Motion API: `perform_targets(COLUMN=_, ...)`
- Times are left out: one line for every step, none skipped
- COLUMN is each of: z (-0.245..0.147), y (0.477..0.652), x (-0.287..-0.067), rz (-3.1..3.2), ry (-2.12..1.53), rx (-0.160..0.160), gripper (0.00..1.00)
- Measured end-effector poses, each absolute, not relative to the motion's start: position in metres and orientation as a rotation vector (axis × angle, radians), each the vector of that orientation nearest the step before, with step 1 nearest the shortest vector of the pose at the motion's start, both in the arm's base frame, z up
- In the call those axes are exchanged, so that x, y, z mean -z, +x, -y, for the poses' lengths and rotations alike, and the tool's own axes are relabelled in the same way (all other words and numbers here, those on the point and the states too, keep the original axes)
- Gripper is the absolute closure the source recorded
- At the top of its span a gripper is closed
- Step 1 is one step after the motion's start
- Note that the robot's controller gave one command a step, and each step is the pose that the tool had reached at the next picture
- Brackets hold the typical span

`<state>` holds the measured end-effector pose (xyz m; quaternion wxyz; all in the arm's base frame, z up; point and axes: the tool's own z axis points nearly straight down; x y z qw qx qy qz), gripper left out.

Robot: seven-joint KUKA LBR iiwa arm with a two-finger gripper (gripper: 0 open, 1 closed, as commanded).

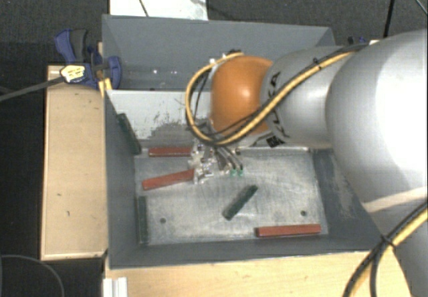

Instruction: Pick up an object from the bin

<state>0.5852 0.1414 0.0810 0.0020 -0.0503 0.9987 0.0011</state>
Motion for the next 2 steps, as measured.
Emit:
perform_targets(z=-0.128, y=0.586, x=-0.127, rz=-3.137, ry=-0.164, rx=-0.001, gripper=1.00)
perform_targets(z=-0.146, y=0.588, x=-0.263, rz=-3.131, ry=-0.215, rx=-0.001, gripper=1.00)
